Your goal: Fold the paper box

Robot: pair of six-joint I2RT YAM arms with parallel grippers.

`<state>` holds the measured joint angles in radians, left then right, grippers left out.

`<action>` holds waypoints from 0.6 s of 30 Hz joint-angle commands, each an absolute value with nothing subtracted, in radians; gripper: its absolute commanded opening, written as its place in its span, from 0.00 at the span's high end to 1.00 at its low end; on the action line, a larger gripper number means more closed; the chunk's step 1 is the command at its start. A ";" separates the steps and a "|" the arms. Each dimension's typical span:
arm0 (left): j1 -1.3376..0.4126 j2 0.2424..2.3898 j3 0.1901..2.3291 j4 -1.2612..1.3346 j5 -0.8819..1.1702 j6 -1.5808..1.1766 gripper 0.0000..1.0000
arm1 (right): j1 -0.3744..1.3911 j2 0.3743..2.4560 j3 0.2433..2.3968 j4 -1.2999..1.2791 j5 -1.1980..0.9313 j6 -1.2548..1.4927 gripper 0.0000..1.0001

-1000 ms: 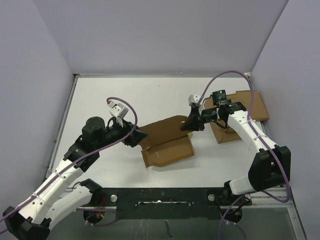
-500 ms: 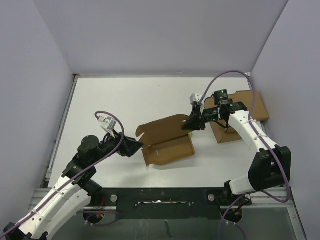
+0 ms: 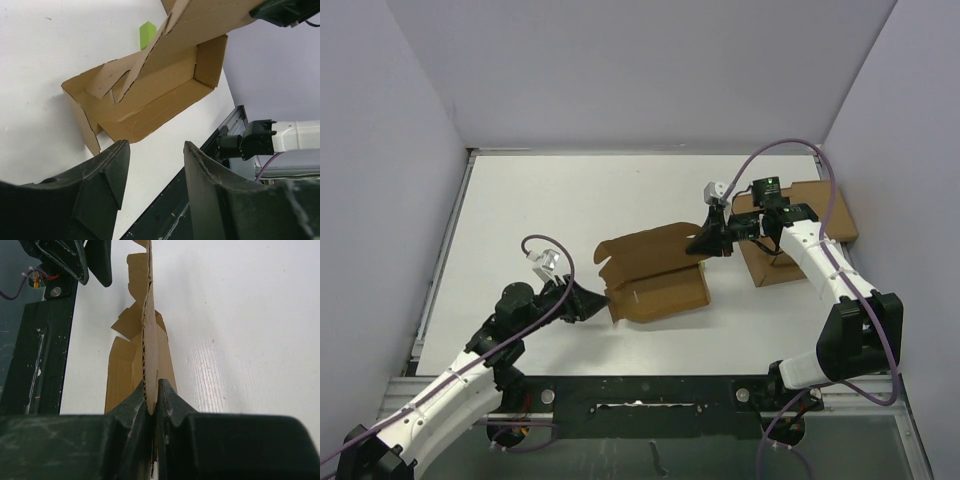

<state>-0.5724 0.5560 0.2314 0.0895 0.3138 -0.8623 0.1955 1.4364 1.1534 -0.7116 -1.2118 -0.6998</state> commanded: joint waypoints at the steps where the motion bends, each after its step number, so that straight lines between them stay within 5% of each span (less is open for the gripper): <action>1: -0.575 0.620 0.229 0.253 0.299 -0.892 0.57 | 0.189 1.435 1.152 -0.670 -1.239 -0.683 1.00; 18: -0.695 0.862 0.148 0.571 0.108 -0.741 0.65 | 0.186 1.441 1.144 -0.653 -1.238 -0.659 1.00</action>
<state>-0.6579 0.8307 0.1684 0.4335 0.2008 -0.8101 0.1947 1.4376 1.1454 -0.6888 -1.2114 -0.6720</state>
